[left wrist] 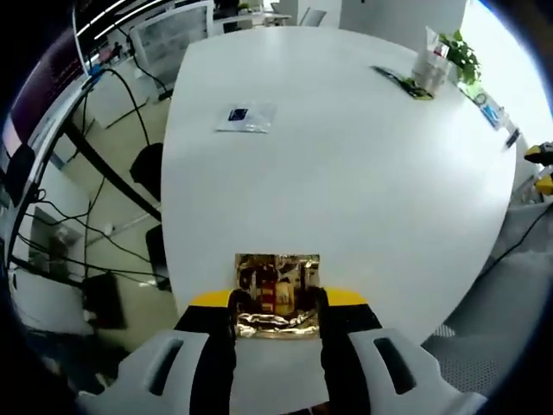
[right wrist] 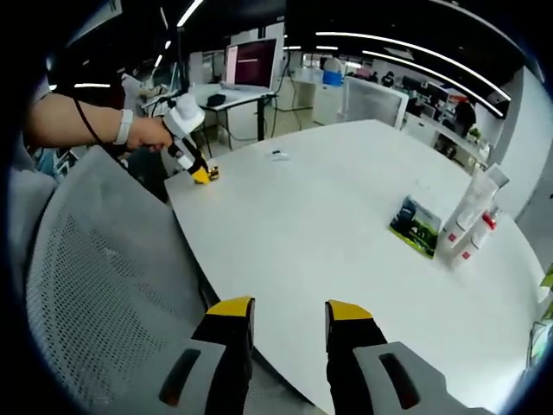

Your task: Arrange the skincare products in the storage area until every visible bottle or jar stands upright without overlapping.

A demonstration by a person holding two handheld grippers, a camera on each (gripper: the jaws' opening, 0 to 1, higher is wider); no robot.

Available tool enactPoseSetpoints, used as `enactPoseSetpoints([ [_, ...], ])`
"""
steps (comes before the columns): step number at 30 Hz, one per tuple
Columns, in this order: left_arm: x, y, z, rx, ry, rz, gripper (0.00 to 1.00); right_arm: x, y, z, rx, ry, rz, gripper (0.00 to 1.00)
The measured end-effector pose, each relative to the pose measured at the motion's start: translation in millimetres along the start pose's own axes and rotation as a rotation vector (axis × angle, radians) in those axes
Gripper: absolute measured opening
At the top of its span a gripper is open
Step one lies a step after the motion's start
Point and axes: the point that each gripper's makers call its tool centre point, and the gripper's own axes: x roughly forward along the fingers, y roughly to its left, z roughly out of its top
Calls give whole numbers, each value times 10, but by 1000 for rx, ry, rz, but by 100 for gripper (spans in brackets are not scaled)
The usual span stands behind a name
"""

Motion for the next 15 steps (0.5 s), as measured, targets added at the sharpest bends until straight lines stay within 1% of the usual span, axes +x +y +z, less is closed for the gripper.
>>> enactPoseSetpoints([
  [2, 0, -49, -5, 26, 14, -13, 27, -4, 2, 6, 0, -2, 0, 27],
  [3, -9, -75, -21, 48, 29, -18, 13, -4, 1, 8, 0, -3, -1, 27],
  [4, -13, -63, -79, 83, 67, -2, 0, -7, -2, 11, 0, -4, -2, 27],
  [5, -10, -18, -8, 144, 20, 26, 0, -9, -4, 12, 1, -5, -3, 27],
  [6, -29, -30, -50, 105, 42, 22, 0, -11, -7, 13, 3, -7, -4, 27],
  [7, -50, -44, -58, 91, 44, 15, 0, -13, -16, 16, 5, -10, -7, 27],
  [8, -60, -51, -56, 93, 39, 7, 0, -15, -20, 17, 7, -11, -8, 27],
  [11, -75, -73, -53, 86, 53, -16, 0, -15, -20, 18, 5, -11, -7, 27],
  [13, -79, -160, -61, 60, 78, -52, 0, -16, -15, 17, -1, -11, -7, 27],
  [14, -80, -270, -23, 18, 67, -83, 0, -16, -16, 17, -2, -11, -7, 27],
  [15, -87, -350, 34, 7, 41, -99, 0, -17, -20, 16, -2, -10, -8, 27],
])
